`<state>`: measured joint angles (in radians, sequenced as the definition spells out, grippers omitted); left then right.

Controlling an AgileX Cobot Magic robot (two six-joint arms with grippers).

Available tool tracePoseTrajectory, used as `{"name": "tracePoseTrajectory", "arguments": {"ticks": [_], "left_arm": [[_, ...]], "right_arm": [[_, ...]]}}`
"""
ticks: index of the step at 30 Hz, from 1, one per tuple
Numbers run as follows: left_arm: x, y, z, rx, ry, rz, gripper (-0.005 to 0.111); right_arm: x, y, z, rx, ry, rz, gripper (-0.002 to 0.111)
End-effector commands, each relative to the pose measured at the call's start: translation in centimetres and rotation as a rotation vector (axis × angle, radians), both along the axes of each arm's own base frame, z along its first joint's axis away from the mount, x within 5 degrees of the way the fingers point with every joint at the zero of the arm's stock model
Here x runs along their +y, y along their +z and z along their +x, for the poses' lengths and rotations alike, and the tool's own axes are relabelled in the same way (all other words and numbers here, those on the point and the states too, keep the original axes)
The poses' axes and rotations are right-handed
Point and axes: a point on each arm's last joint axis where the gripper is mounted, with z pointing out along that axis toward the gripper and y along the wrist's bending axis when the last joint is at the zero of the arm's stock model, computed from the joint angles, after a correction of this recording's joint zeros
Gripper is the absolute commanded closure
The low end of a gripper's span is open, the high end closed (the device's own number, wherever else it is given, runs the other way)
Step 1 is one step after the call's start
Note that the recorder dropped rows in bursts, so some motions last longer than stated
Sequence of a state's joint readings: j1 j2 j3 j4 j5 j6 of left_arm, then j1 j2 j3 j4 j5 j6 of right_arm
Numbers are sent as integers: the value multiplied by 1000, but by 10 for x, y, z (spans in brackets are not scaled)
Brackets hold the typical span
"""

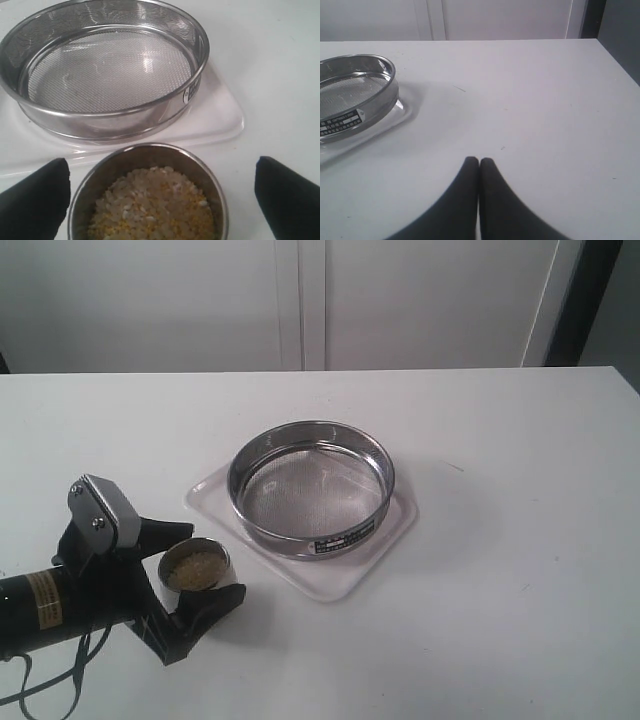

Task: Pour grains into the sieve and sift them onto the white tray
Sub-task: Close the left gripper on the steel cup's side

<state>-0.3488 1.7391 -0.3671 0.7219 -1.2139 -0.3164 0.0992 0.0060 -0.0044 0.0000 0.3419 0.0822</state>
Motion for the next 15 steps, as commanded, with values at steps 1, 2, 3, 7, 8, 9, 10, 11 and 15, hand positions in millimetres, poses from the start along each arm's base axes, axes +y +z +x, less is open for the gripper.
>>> {"name": "tracePoseTrajectory", "arguments": {"ticks": [1, 2, 3, 7, 8, 9, 10, 11, 15], "left_arm": [[-3, 4, 4, -18, 2, -15, 8], [-3, 4, 4, -18, 2, -15, 8], [-3, 4, 4, -18, 2, -15, 8], [-3, 3, 4, -18, 1, -14, 8], [-2, 2, 4, -12, 3, -5, 8], [-2, 2, 4, -9, 3, 6, 8], [-2, 1, 4, -7, 3, 8, 8], [-2, 1, 4, -7, 3, 8, 8], [-2, 2, 4, -10, 3, 5, 8]], "right_arm": [[0, -1, 0, -8, 0, 5, 108], [0, -1, 0, -8, 0, 5, 108], [0, -1, 0, -8, 0, 5, 108], [0, -1, 0, -8, 0, 5, 108], [0, -1, 0, -8, 0, 5, 108], [0, -1, 0, -8, 0, 5, 108], [0, -1, 0, -8, 0, 5, 108], [0, -1, 0, -8, 0, 5, 108], [0, -1, 0, -8, 0, 5, 108]]}}
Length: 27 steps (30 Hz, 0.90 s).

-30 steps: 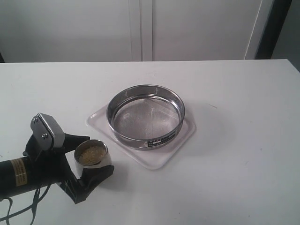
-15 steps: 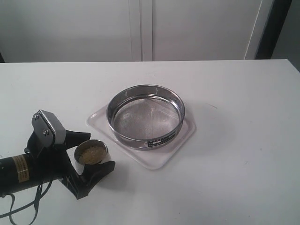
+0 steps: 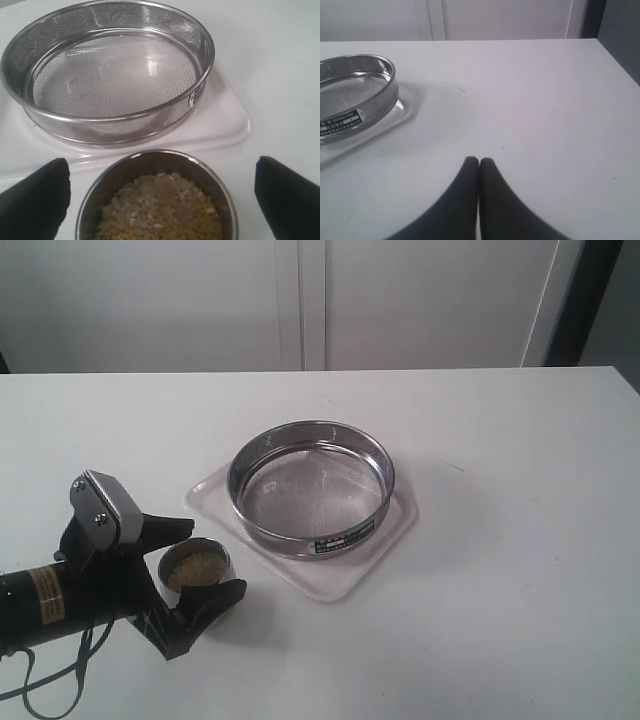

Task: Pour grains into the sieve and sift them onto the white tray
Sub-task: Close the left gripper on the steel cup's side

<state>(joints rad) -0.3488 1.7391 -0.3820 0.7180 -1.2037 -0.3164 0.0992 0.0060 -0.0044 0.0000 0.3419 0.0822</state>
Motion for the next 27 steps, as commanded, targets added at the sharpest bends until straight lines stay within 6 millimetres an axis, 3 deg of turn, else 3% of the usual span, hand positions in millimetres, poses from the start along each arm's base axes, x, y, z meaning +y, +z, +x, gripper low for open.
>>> {"name": "tracePoseTrajectory", "arguments": {"ticks": [1, 20, 27], "left_arm": [[-1, 0, 0, -2, -3, 2, 8], [0, -26, 1, 80, 8, 56, 8], [-1, -27, 1, 77, 4, 36, 12]], "right_arm": [[0, -1, 0, -8, 0, 5, 108], [0, -1, 0, -8, 0, 5, 108], [0, -1, 0, -8, 0, 5, 108]]}}
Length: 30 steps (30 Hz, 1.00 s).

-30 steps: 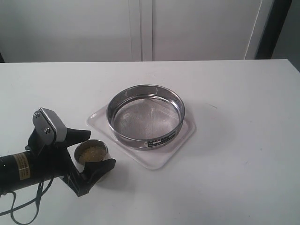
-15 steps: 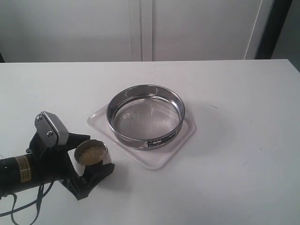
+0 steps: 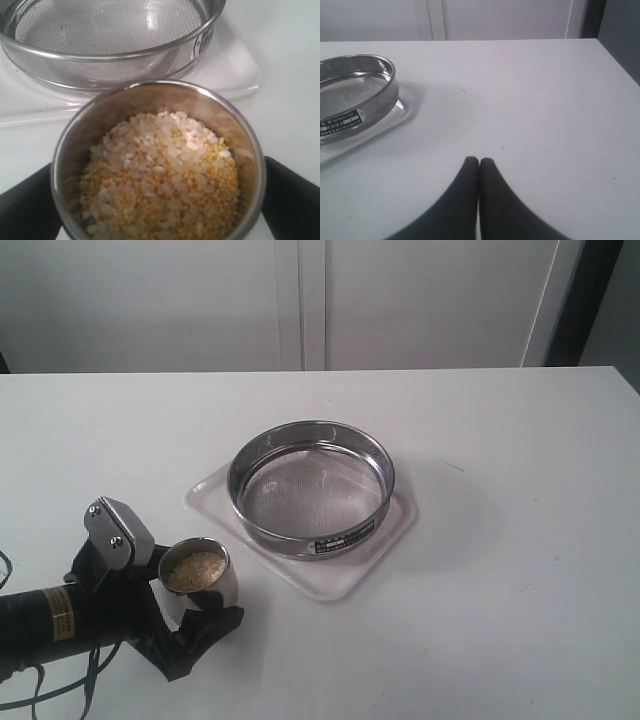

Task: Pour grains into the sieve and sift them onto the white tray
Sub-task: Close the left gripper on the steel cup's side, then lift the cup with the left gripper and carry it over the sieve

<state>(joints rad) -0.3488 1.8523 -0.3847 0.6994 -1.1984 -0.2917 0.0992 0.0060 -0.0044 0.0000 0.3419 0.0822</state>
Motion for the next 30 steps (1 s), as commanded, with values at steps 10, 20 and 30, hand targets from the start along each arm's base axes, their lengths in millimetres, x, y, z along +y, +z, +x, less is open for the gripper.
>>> {"name": "tracePoseTrajectory", "arguments": {"ticks": [10, 20, 30], "left_arm": [[-2, 1, 0, -16, -4, -15, 17], [1, -5, -1, 17, -6, 49, 92], [2, -4, 2, -1, 24, 57, 107]], "right_arm": [[0, -1, 0, -8, 0, 5, 108], [0, -1, 0, -8, 0, 5, 108], [0, -1, 0, -8, 0, 5, 108]]}}
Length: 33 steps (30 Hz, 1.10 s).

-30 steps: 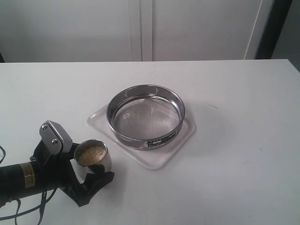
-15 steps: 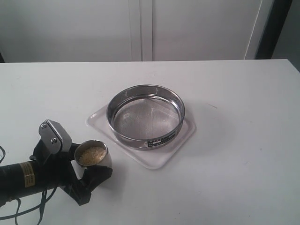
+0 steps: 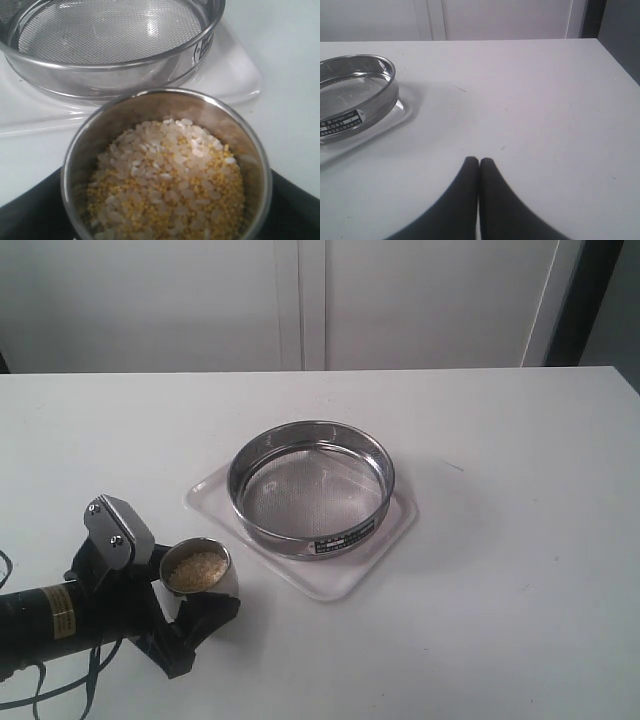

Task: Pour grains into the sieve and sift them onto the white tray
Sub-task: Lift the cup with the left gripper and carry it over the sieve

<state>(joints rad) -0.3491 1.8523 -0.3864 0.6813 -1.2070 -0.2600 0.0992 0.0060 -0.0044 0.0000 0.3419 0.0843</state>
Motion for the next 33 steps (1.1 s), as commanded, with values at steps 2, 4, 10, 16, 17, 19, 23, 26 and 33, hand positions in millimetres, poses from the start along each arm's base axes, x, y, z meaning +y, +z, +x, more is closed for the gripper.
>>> {"name": "tracePoseTrajectory", "arguments": {"ticks": [2, 4, 10, 16, 17, 19, 23, 26, 33], "left_arm": [[2, -3, 0, 25, 28, 44, 107], [2, -1, 0, 24, 34, 33, 107], [3, 15, 0, 9, 57, -2, 107], [4, 31, -2, 4, 66, -16, 107], [5, 34, -2, 5, 71, -22, 107], [5, 39, -3, 7, 80, -28, 107], [7, 51, -6, 4, 94, -32, 107], [8, 61, -10, -11, 76, -25, 107], [13, 82, -11, 12, 120, 8, 107]], "right_arm": [[0, -1, 0, -8, 1, 3, 108], [0, -1, 0, -8, 1, 3, 108], [0, -1, 0, -8, 1, 3, 108], [0, -1, 0, -8, 1, 3, 108], [0, -1, 0, -8, 1, 3, 108], [0, -1, 0, -8, 1, 3, 108], [0, -1, 0, -8, 1, 3, 108], [0, -1, 0, -8, 1, 3, 108], [0, -1, 0, -8, 1, 3, 108]]}}
